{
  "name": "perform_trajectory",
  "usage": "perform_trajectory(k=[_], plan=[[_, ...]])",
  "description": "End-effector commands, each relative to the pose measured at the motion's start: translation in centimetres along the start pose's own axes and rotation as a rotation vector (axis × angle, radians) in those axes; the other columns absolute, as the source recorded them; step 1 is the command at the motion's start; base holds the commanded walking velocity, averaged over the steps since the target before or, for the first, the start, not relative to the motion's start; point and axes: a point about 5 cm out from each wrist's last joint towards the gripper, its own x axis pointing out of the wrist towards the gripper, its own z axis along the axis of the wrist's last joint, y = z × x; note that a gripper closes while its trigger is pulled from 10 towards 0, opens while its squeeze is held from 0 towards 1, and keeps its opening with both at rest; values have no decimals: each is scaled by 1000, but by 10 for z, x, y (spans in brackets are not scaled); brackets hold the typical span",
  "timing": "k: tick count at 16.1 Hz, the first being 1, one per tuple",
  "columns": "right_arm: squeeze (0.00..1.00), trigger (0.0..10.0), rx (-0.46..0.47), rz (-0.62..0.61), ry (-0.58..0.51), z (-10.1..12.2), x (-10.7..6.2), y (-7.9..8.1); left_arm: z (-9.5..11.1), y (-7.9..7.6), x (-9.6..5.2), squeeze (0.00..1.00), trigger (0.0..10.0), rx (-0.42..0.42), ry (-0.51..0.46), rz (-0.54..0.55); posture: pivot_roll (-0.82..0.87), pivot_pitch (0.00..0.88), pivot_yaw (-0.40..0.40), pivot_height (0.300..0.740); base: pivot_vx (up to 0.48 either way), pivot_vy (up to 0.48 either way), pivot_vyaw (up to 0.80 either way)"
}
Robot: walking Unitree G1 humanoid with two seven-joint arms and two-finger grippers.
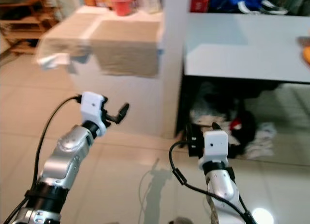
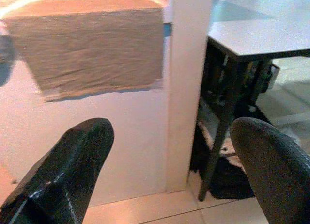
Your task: Setting the table
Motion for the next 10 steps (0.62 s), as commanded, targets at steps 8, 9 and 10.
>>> perform_trajectory(k=[8, 9, 10], plan=[[0, 10000, 4, -100, -96, 18, -6, -17, -14, 30, -32, 0, 10000, 6, -21, 161, -135, 0, 54, 727, 0, 480, 0], [0, 10000, 14, -120, -97, 17, -11, -22, -27, 39, -49, 0, 10000, -4, 10, 218, -138, 0, 55, 727, 0, 480, 0], [0, 10000, 16, -129, -89, 13, -16, -25, -40, 48, -66, 0, 10000, -1, 50, 272, -136, 0, 55, 727, 0, 480, 0]])
